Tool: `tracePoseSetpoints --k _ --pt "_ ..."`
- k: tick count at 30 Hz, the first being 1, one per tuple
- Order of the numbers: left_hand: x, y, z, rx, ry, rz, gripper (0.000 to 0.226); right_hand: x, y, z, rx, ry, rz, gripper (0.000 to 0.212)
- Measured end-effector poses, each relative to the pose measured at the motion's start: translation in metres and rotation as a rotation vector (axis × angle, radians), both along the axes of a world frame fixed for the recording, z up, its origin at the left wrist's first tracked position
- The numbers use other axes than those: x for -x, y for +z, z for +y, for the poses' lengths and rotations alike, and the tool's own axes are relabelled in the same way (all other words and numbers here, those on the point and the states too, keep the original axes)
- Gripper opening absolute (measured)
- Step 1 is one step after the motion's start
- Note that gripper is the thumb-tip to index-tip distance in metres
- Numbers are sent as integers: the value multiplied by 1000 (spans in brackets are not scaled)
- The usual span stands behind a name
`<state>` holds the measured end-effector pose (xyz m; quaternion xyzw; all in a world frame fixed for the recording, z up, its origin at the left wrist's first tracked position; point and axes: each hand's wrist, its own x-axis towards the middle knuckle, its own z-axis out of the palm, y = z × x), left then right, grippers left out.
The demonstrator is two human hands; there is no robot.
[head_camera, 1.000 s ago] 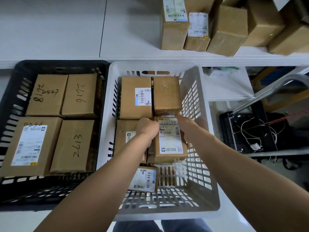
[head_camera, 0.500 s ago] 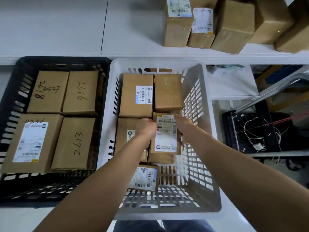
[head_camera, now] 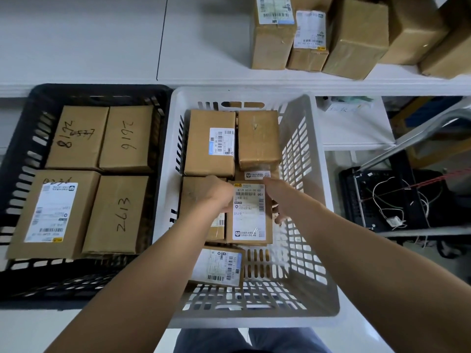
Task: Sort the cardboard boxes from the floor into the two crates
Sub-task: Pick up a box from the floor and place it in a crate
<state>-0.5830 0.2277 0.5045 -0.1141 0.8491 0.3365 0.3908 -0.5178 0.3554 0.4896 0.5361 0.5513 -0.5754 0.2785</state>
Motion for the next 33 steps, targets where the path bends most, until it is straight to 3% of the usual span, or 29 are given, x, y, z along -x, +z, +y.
tracePoseSetpoints --k 4,7,12,20,23,26,33 --pt "33 5 -11 78 -51 297 18 22 -1 23 -347 -71 204 53" --pt "55 3 -17 68 -50 389 37 50 -2 39 -421 -96 294 62" --pt "71 -5 -17 -17 -31 315 33 74 -13 45 -438 -44 291 57" --pt "71 -12 -21 38 -66 317 32 68 -28 42 -351 -127 266 56" --pt "67 -9 -22 88 -106 337 23 64 -28 42 -347 -97 252 60" --pt "58 -6 -20 194 -191 400 35 66 -29 45 -359 -60 234 59" --pt "48 -9 -25 165 -236 532 41 69 -29 44 -311 -36 224 60"
